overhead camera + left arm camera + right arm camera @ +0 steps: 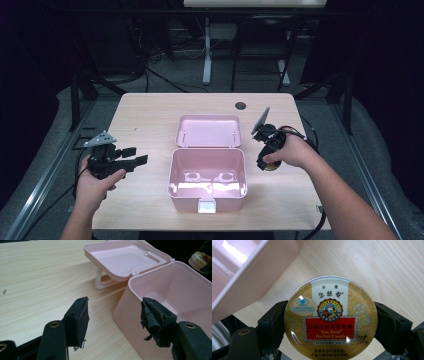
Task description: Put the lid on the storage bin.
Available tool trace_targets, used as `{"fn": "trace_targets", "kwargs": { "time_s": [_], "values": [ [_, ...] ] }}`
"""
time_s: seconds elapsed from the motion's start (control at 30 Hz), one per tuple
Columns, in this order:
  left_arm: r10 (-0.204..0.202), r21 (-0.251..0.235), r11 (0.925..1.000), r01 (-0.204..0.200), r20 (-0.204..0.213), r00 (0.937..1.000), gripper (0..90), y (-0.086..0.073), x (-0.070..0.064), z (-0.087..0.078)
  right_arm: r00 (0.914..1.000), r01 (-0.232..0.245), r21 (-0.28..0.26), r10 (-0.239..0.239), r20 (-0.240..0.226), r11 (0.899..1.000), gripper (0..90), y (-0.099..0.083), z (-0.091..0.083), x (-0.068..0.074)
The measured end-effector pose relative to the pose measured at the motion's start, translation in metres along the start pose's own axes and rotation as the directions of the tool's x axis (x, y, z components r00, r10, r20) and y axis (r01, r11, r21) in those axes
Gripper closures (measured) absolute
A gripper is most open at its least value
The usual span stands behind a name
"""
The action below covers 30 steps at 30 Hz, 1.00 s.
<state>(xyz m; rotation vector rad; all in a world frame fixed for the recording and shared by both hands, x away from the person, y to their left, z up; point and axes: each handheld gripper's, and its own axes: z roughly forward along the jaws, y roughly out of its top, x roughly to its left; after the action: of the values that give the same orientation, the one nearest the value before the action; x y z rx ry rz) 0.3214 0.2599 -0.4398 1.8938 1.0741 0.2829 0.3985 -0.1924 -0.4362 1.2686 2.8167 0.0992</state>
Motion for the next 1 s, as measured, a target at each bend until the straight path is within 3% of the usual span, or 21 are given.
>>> {"fn": "trace_targets", "kwargs": {
  "time_s": [0.37, 1.0],
  "values": [
    [0.001, 0.000, 1.0000, -0.001, 0.001, 1.0000, 39.3, 0.000, 0.000, 0.000, 0.9976, 0.069, -0.008, -0.069, 0.004, 0.998, 19.8, 0.009, -0.012, 0.010],
    [0.000, 0.001, 1.0000, 0.000, 0.004, 1.0000, 39.3, 0.000, -0.001, 0.000, 0.9908, 0.135, -0.033, -0.135, -0.006, 0.990, 19.8, 0.022, -0.026, 0.029]
  ]
}}
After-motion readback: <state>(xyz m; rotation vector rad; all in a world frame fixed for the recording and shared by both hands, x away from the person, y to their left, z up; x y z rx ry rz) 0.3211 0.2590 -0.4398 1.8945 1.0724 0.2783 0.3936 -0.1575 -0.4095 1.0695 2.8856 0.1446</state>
